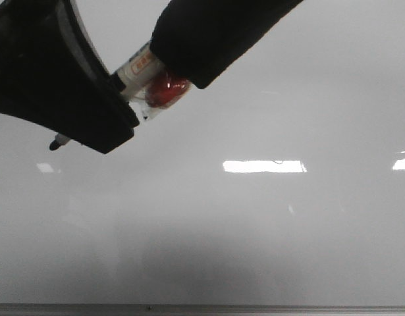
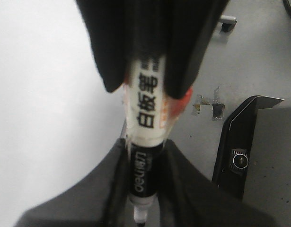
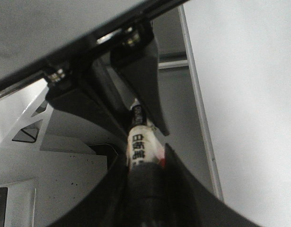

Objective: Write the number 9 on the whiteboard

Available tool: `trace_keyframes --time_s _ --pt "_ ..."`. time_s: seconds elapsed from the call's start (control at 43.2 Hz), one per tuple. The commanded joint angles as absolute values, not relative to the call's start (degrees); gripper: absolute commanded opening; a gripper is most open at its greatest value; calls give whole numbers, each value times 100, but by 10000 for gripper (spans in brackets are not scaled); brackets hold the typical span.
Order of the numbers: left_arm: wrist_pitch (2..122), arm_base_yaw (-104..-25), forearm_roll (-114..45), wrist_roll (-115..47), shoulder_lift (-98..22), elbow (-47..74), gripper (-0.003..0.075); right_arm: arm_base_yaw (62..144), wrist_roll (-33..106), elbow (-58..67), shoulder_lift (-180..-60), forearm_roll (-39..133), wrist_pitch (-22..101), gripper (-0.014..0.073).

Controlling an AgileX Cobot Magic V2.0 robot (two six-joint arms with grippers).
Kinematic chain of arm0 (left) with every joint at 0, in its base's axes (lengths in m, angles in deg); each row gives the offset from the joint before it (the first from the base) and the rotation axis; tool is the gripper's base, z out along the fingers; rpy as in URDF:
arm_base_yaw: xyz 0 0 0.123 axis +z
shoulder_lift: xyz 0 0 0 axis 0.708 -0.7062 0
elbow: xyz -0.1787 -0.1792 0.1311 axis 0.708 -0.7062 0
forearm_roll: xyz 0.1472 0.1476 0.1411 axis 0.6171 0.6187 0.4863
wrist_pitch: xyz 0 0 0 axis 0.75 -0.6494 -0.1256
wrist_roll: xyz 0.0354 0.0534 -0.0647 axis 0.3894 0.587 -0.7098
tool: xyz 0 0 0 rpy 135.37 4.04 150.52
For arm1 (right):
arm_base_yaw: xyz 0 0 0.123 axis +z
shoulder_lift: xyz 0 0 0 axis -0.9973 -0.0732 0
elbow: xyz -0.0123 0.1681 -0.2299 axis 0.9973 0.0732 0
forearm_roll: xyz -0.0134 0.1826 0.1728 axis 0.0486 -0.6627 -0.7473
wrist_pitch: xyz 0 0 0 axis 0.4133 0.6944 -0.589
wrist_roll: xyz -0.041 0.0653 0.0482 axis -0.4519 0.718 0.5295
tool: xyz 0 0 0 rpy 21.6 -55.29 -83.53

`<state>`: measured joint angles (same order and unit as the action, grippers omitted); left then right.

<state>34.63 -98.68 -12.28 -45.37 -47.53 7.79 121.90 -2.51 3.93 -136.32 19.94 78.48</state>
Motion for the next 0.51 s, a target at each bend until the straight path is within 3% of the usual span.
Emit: trace_keyframes --time_s 0.0,0.116,0.185,0.347,0.486 --pt "3814 -9907 -1286 -4540 -4611 957 281 12187 -308 193 -13512 1648 7767 -66" --pt "3975 -9880 -1274 -4852 -4611 957 546 12156 -308 193 -13512 1741 7767 -67" --pt "3948 -9880 -1126 -5104 -4601 957 602 11989 -239 236 -13501 1786 7784 -67" --pt "3784 -9880 -610 -5902 -4279 820 530 11385 7 615 -13306 1776 7450 -66" --pt "3920 -9880 -331 -6472 -3531 372 358 10949 241 1059 -12958 1412 6724 -66"
